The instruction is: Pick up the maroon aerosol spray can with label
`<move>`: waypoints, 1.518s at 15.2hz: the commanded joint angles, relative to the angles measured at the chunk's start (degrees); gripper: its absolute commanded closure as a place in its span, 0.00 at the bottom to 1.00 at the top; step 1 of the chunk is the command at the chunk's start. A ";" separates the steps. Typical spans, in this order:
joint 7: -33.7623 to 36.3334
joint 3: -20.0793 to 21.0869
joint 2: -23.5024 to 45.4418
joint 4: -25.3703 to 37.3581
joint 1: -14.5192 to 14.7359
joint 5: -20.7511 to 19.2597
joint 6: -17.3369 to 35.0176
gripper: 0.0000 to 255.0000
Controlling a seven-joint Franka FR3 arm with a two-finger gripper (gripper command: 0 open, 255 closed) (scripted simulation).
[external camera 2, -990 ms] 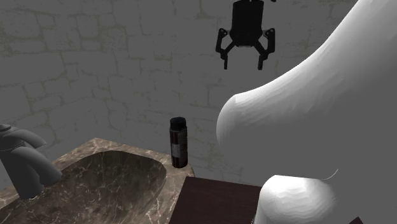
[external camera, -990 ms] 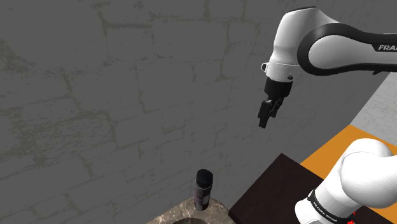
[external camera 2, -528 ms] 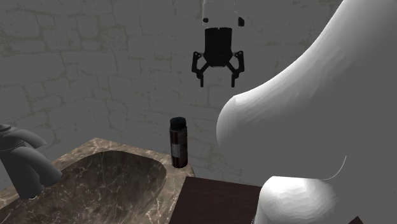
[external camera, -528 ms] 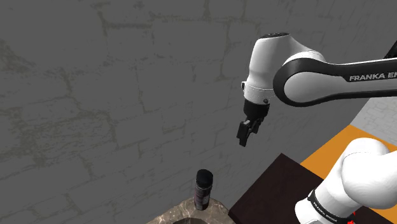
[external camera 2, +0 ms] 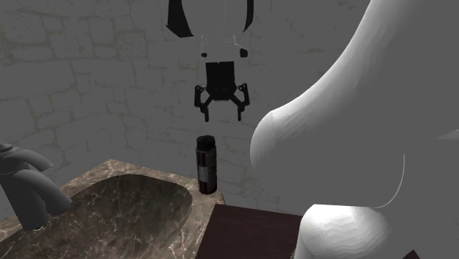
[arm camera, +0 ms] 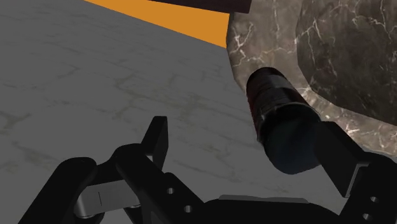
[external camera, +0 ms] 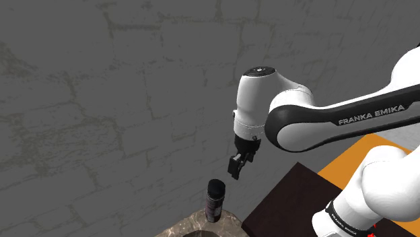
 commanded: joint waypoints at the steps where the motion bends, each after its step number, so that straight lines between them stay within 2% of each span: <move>1: 2.85 2.74 4.73 1.22 -0.52 -1.39 3.59 0.00; 6: 11.66 8.78 16.16 4.98 -1.68 -7.97 10.15 0.00; 15: 14.96 9.49 21.49 2.95 -2.18 -12.08 16.47 0.00; 16: 15.03 9.52 21.53 2.96 -2.17 -12.10 16.49 1.00; 23: 15.10 9.58 21.47 2.93 -2.10 -12.04 16.47 1.00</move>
